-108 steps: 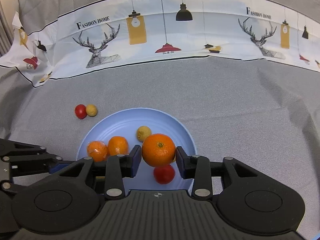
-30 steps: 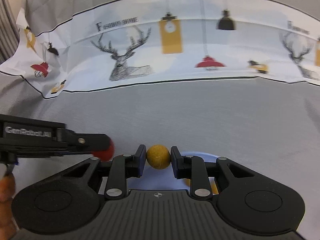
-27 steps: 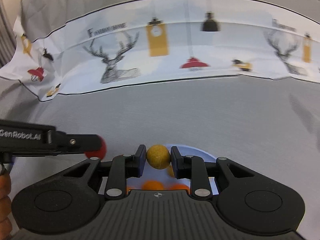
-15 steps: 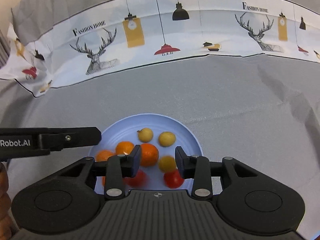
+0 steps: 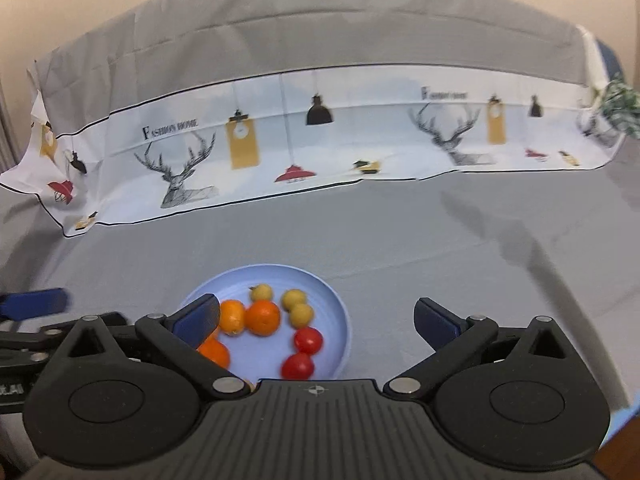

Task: Organize fruits

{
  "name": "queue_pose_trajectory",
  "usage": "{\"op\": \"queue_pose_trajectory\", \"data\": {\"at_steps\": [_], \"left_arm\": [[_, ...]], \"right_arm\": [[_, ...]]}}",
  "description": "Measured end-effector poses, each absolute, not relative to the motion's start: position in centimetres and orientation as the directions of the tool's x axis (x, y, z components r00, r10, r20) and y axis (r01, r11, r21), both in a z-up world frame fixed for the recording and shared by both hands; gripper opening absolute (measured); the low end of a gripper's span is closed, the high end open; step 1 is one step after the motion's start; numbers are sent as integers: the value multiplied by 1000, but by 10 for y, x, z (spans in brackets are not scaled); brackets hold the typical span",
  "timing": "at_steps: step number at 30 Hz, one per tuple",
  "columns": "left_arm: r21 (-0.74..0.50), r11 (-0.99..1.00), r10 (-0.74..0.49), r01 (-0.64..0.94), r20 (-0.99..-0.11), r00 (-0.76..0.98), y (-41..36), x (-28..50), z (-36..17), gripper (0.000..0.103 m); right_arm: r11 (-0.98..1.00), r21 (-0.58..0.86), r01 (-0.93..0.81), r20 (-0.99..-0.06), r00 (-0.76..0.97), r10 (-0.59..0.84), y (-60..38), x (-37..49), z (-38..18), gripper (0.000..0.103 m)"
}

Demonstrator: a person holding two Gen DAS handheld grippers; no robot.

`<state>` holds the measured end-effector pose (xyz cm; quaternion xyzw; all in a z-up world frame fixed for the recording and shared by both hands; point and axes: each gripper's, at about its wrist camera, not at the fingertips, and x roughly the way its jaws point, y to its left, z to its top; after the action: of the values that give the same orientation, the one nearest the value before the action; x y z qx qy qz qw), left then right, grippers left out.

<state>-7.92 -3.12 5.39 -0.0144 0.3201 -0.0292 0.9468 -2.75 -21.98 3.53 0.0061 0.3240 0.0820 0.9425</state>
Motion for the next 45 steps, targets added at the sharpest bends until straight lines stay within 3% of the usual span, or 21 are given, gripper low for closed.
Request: {"op": "queue_pose_trajectory", "data": {"at_steps": [4,12,45], "left_arm": [[-38,999,-12,-16,-646,763,-32,-93,45,103],[-84,990,6,-113,-774,633,-18,-73,15,103],[-26,995,43,-98,-769,638,-29,-74,11,103]], "right_arm": [[989,57,-140,-600,787,146,-231,-59,21,102],[993,101,-58,-685,720,112,-228,-70,1,102],[997,76,-33,-731,678,78,-221,-59,-11,102]]}}
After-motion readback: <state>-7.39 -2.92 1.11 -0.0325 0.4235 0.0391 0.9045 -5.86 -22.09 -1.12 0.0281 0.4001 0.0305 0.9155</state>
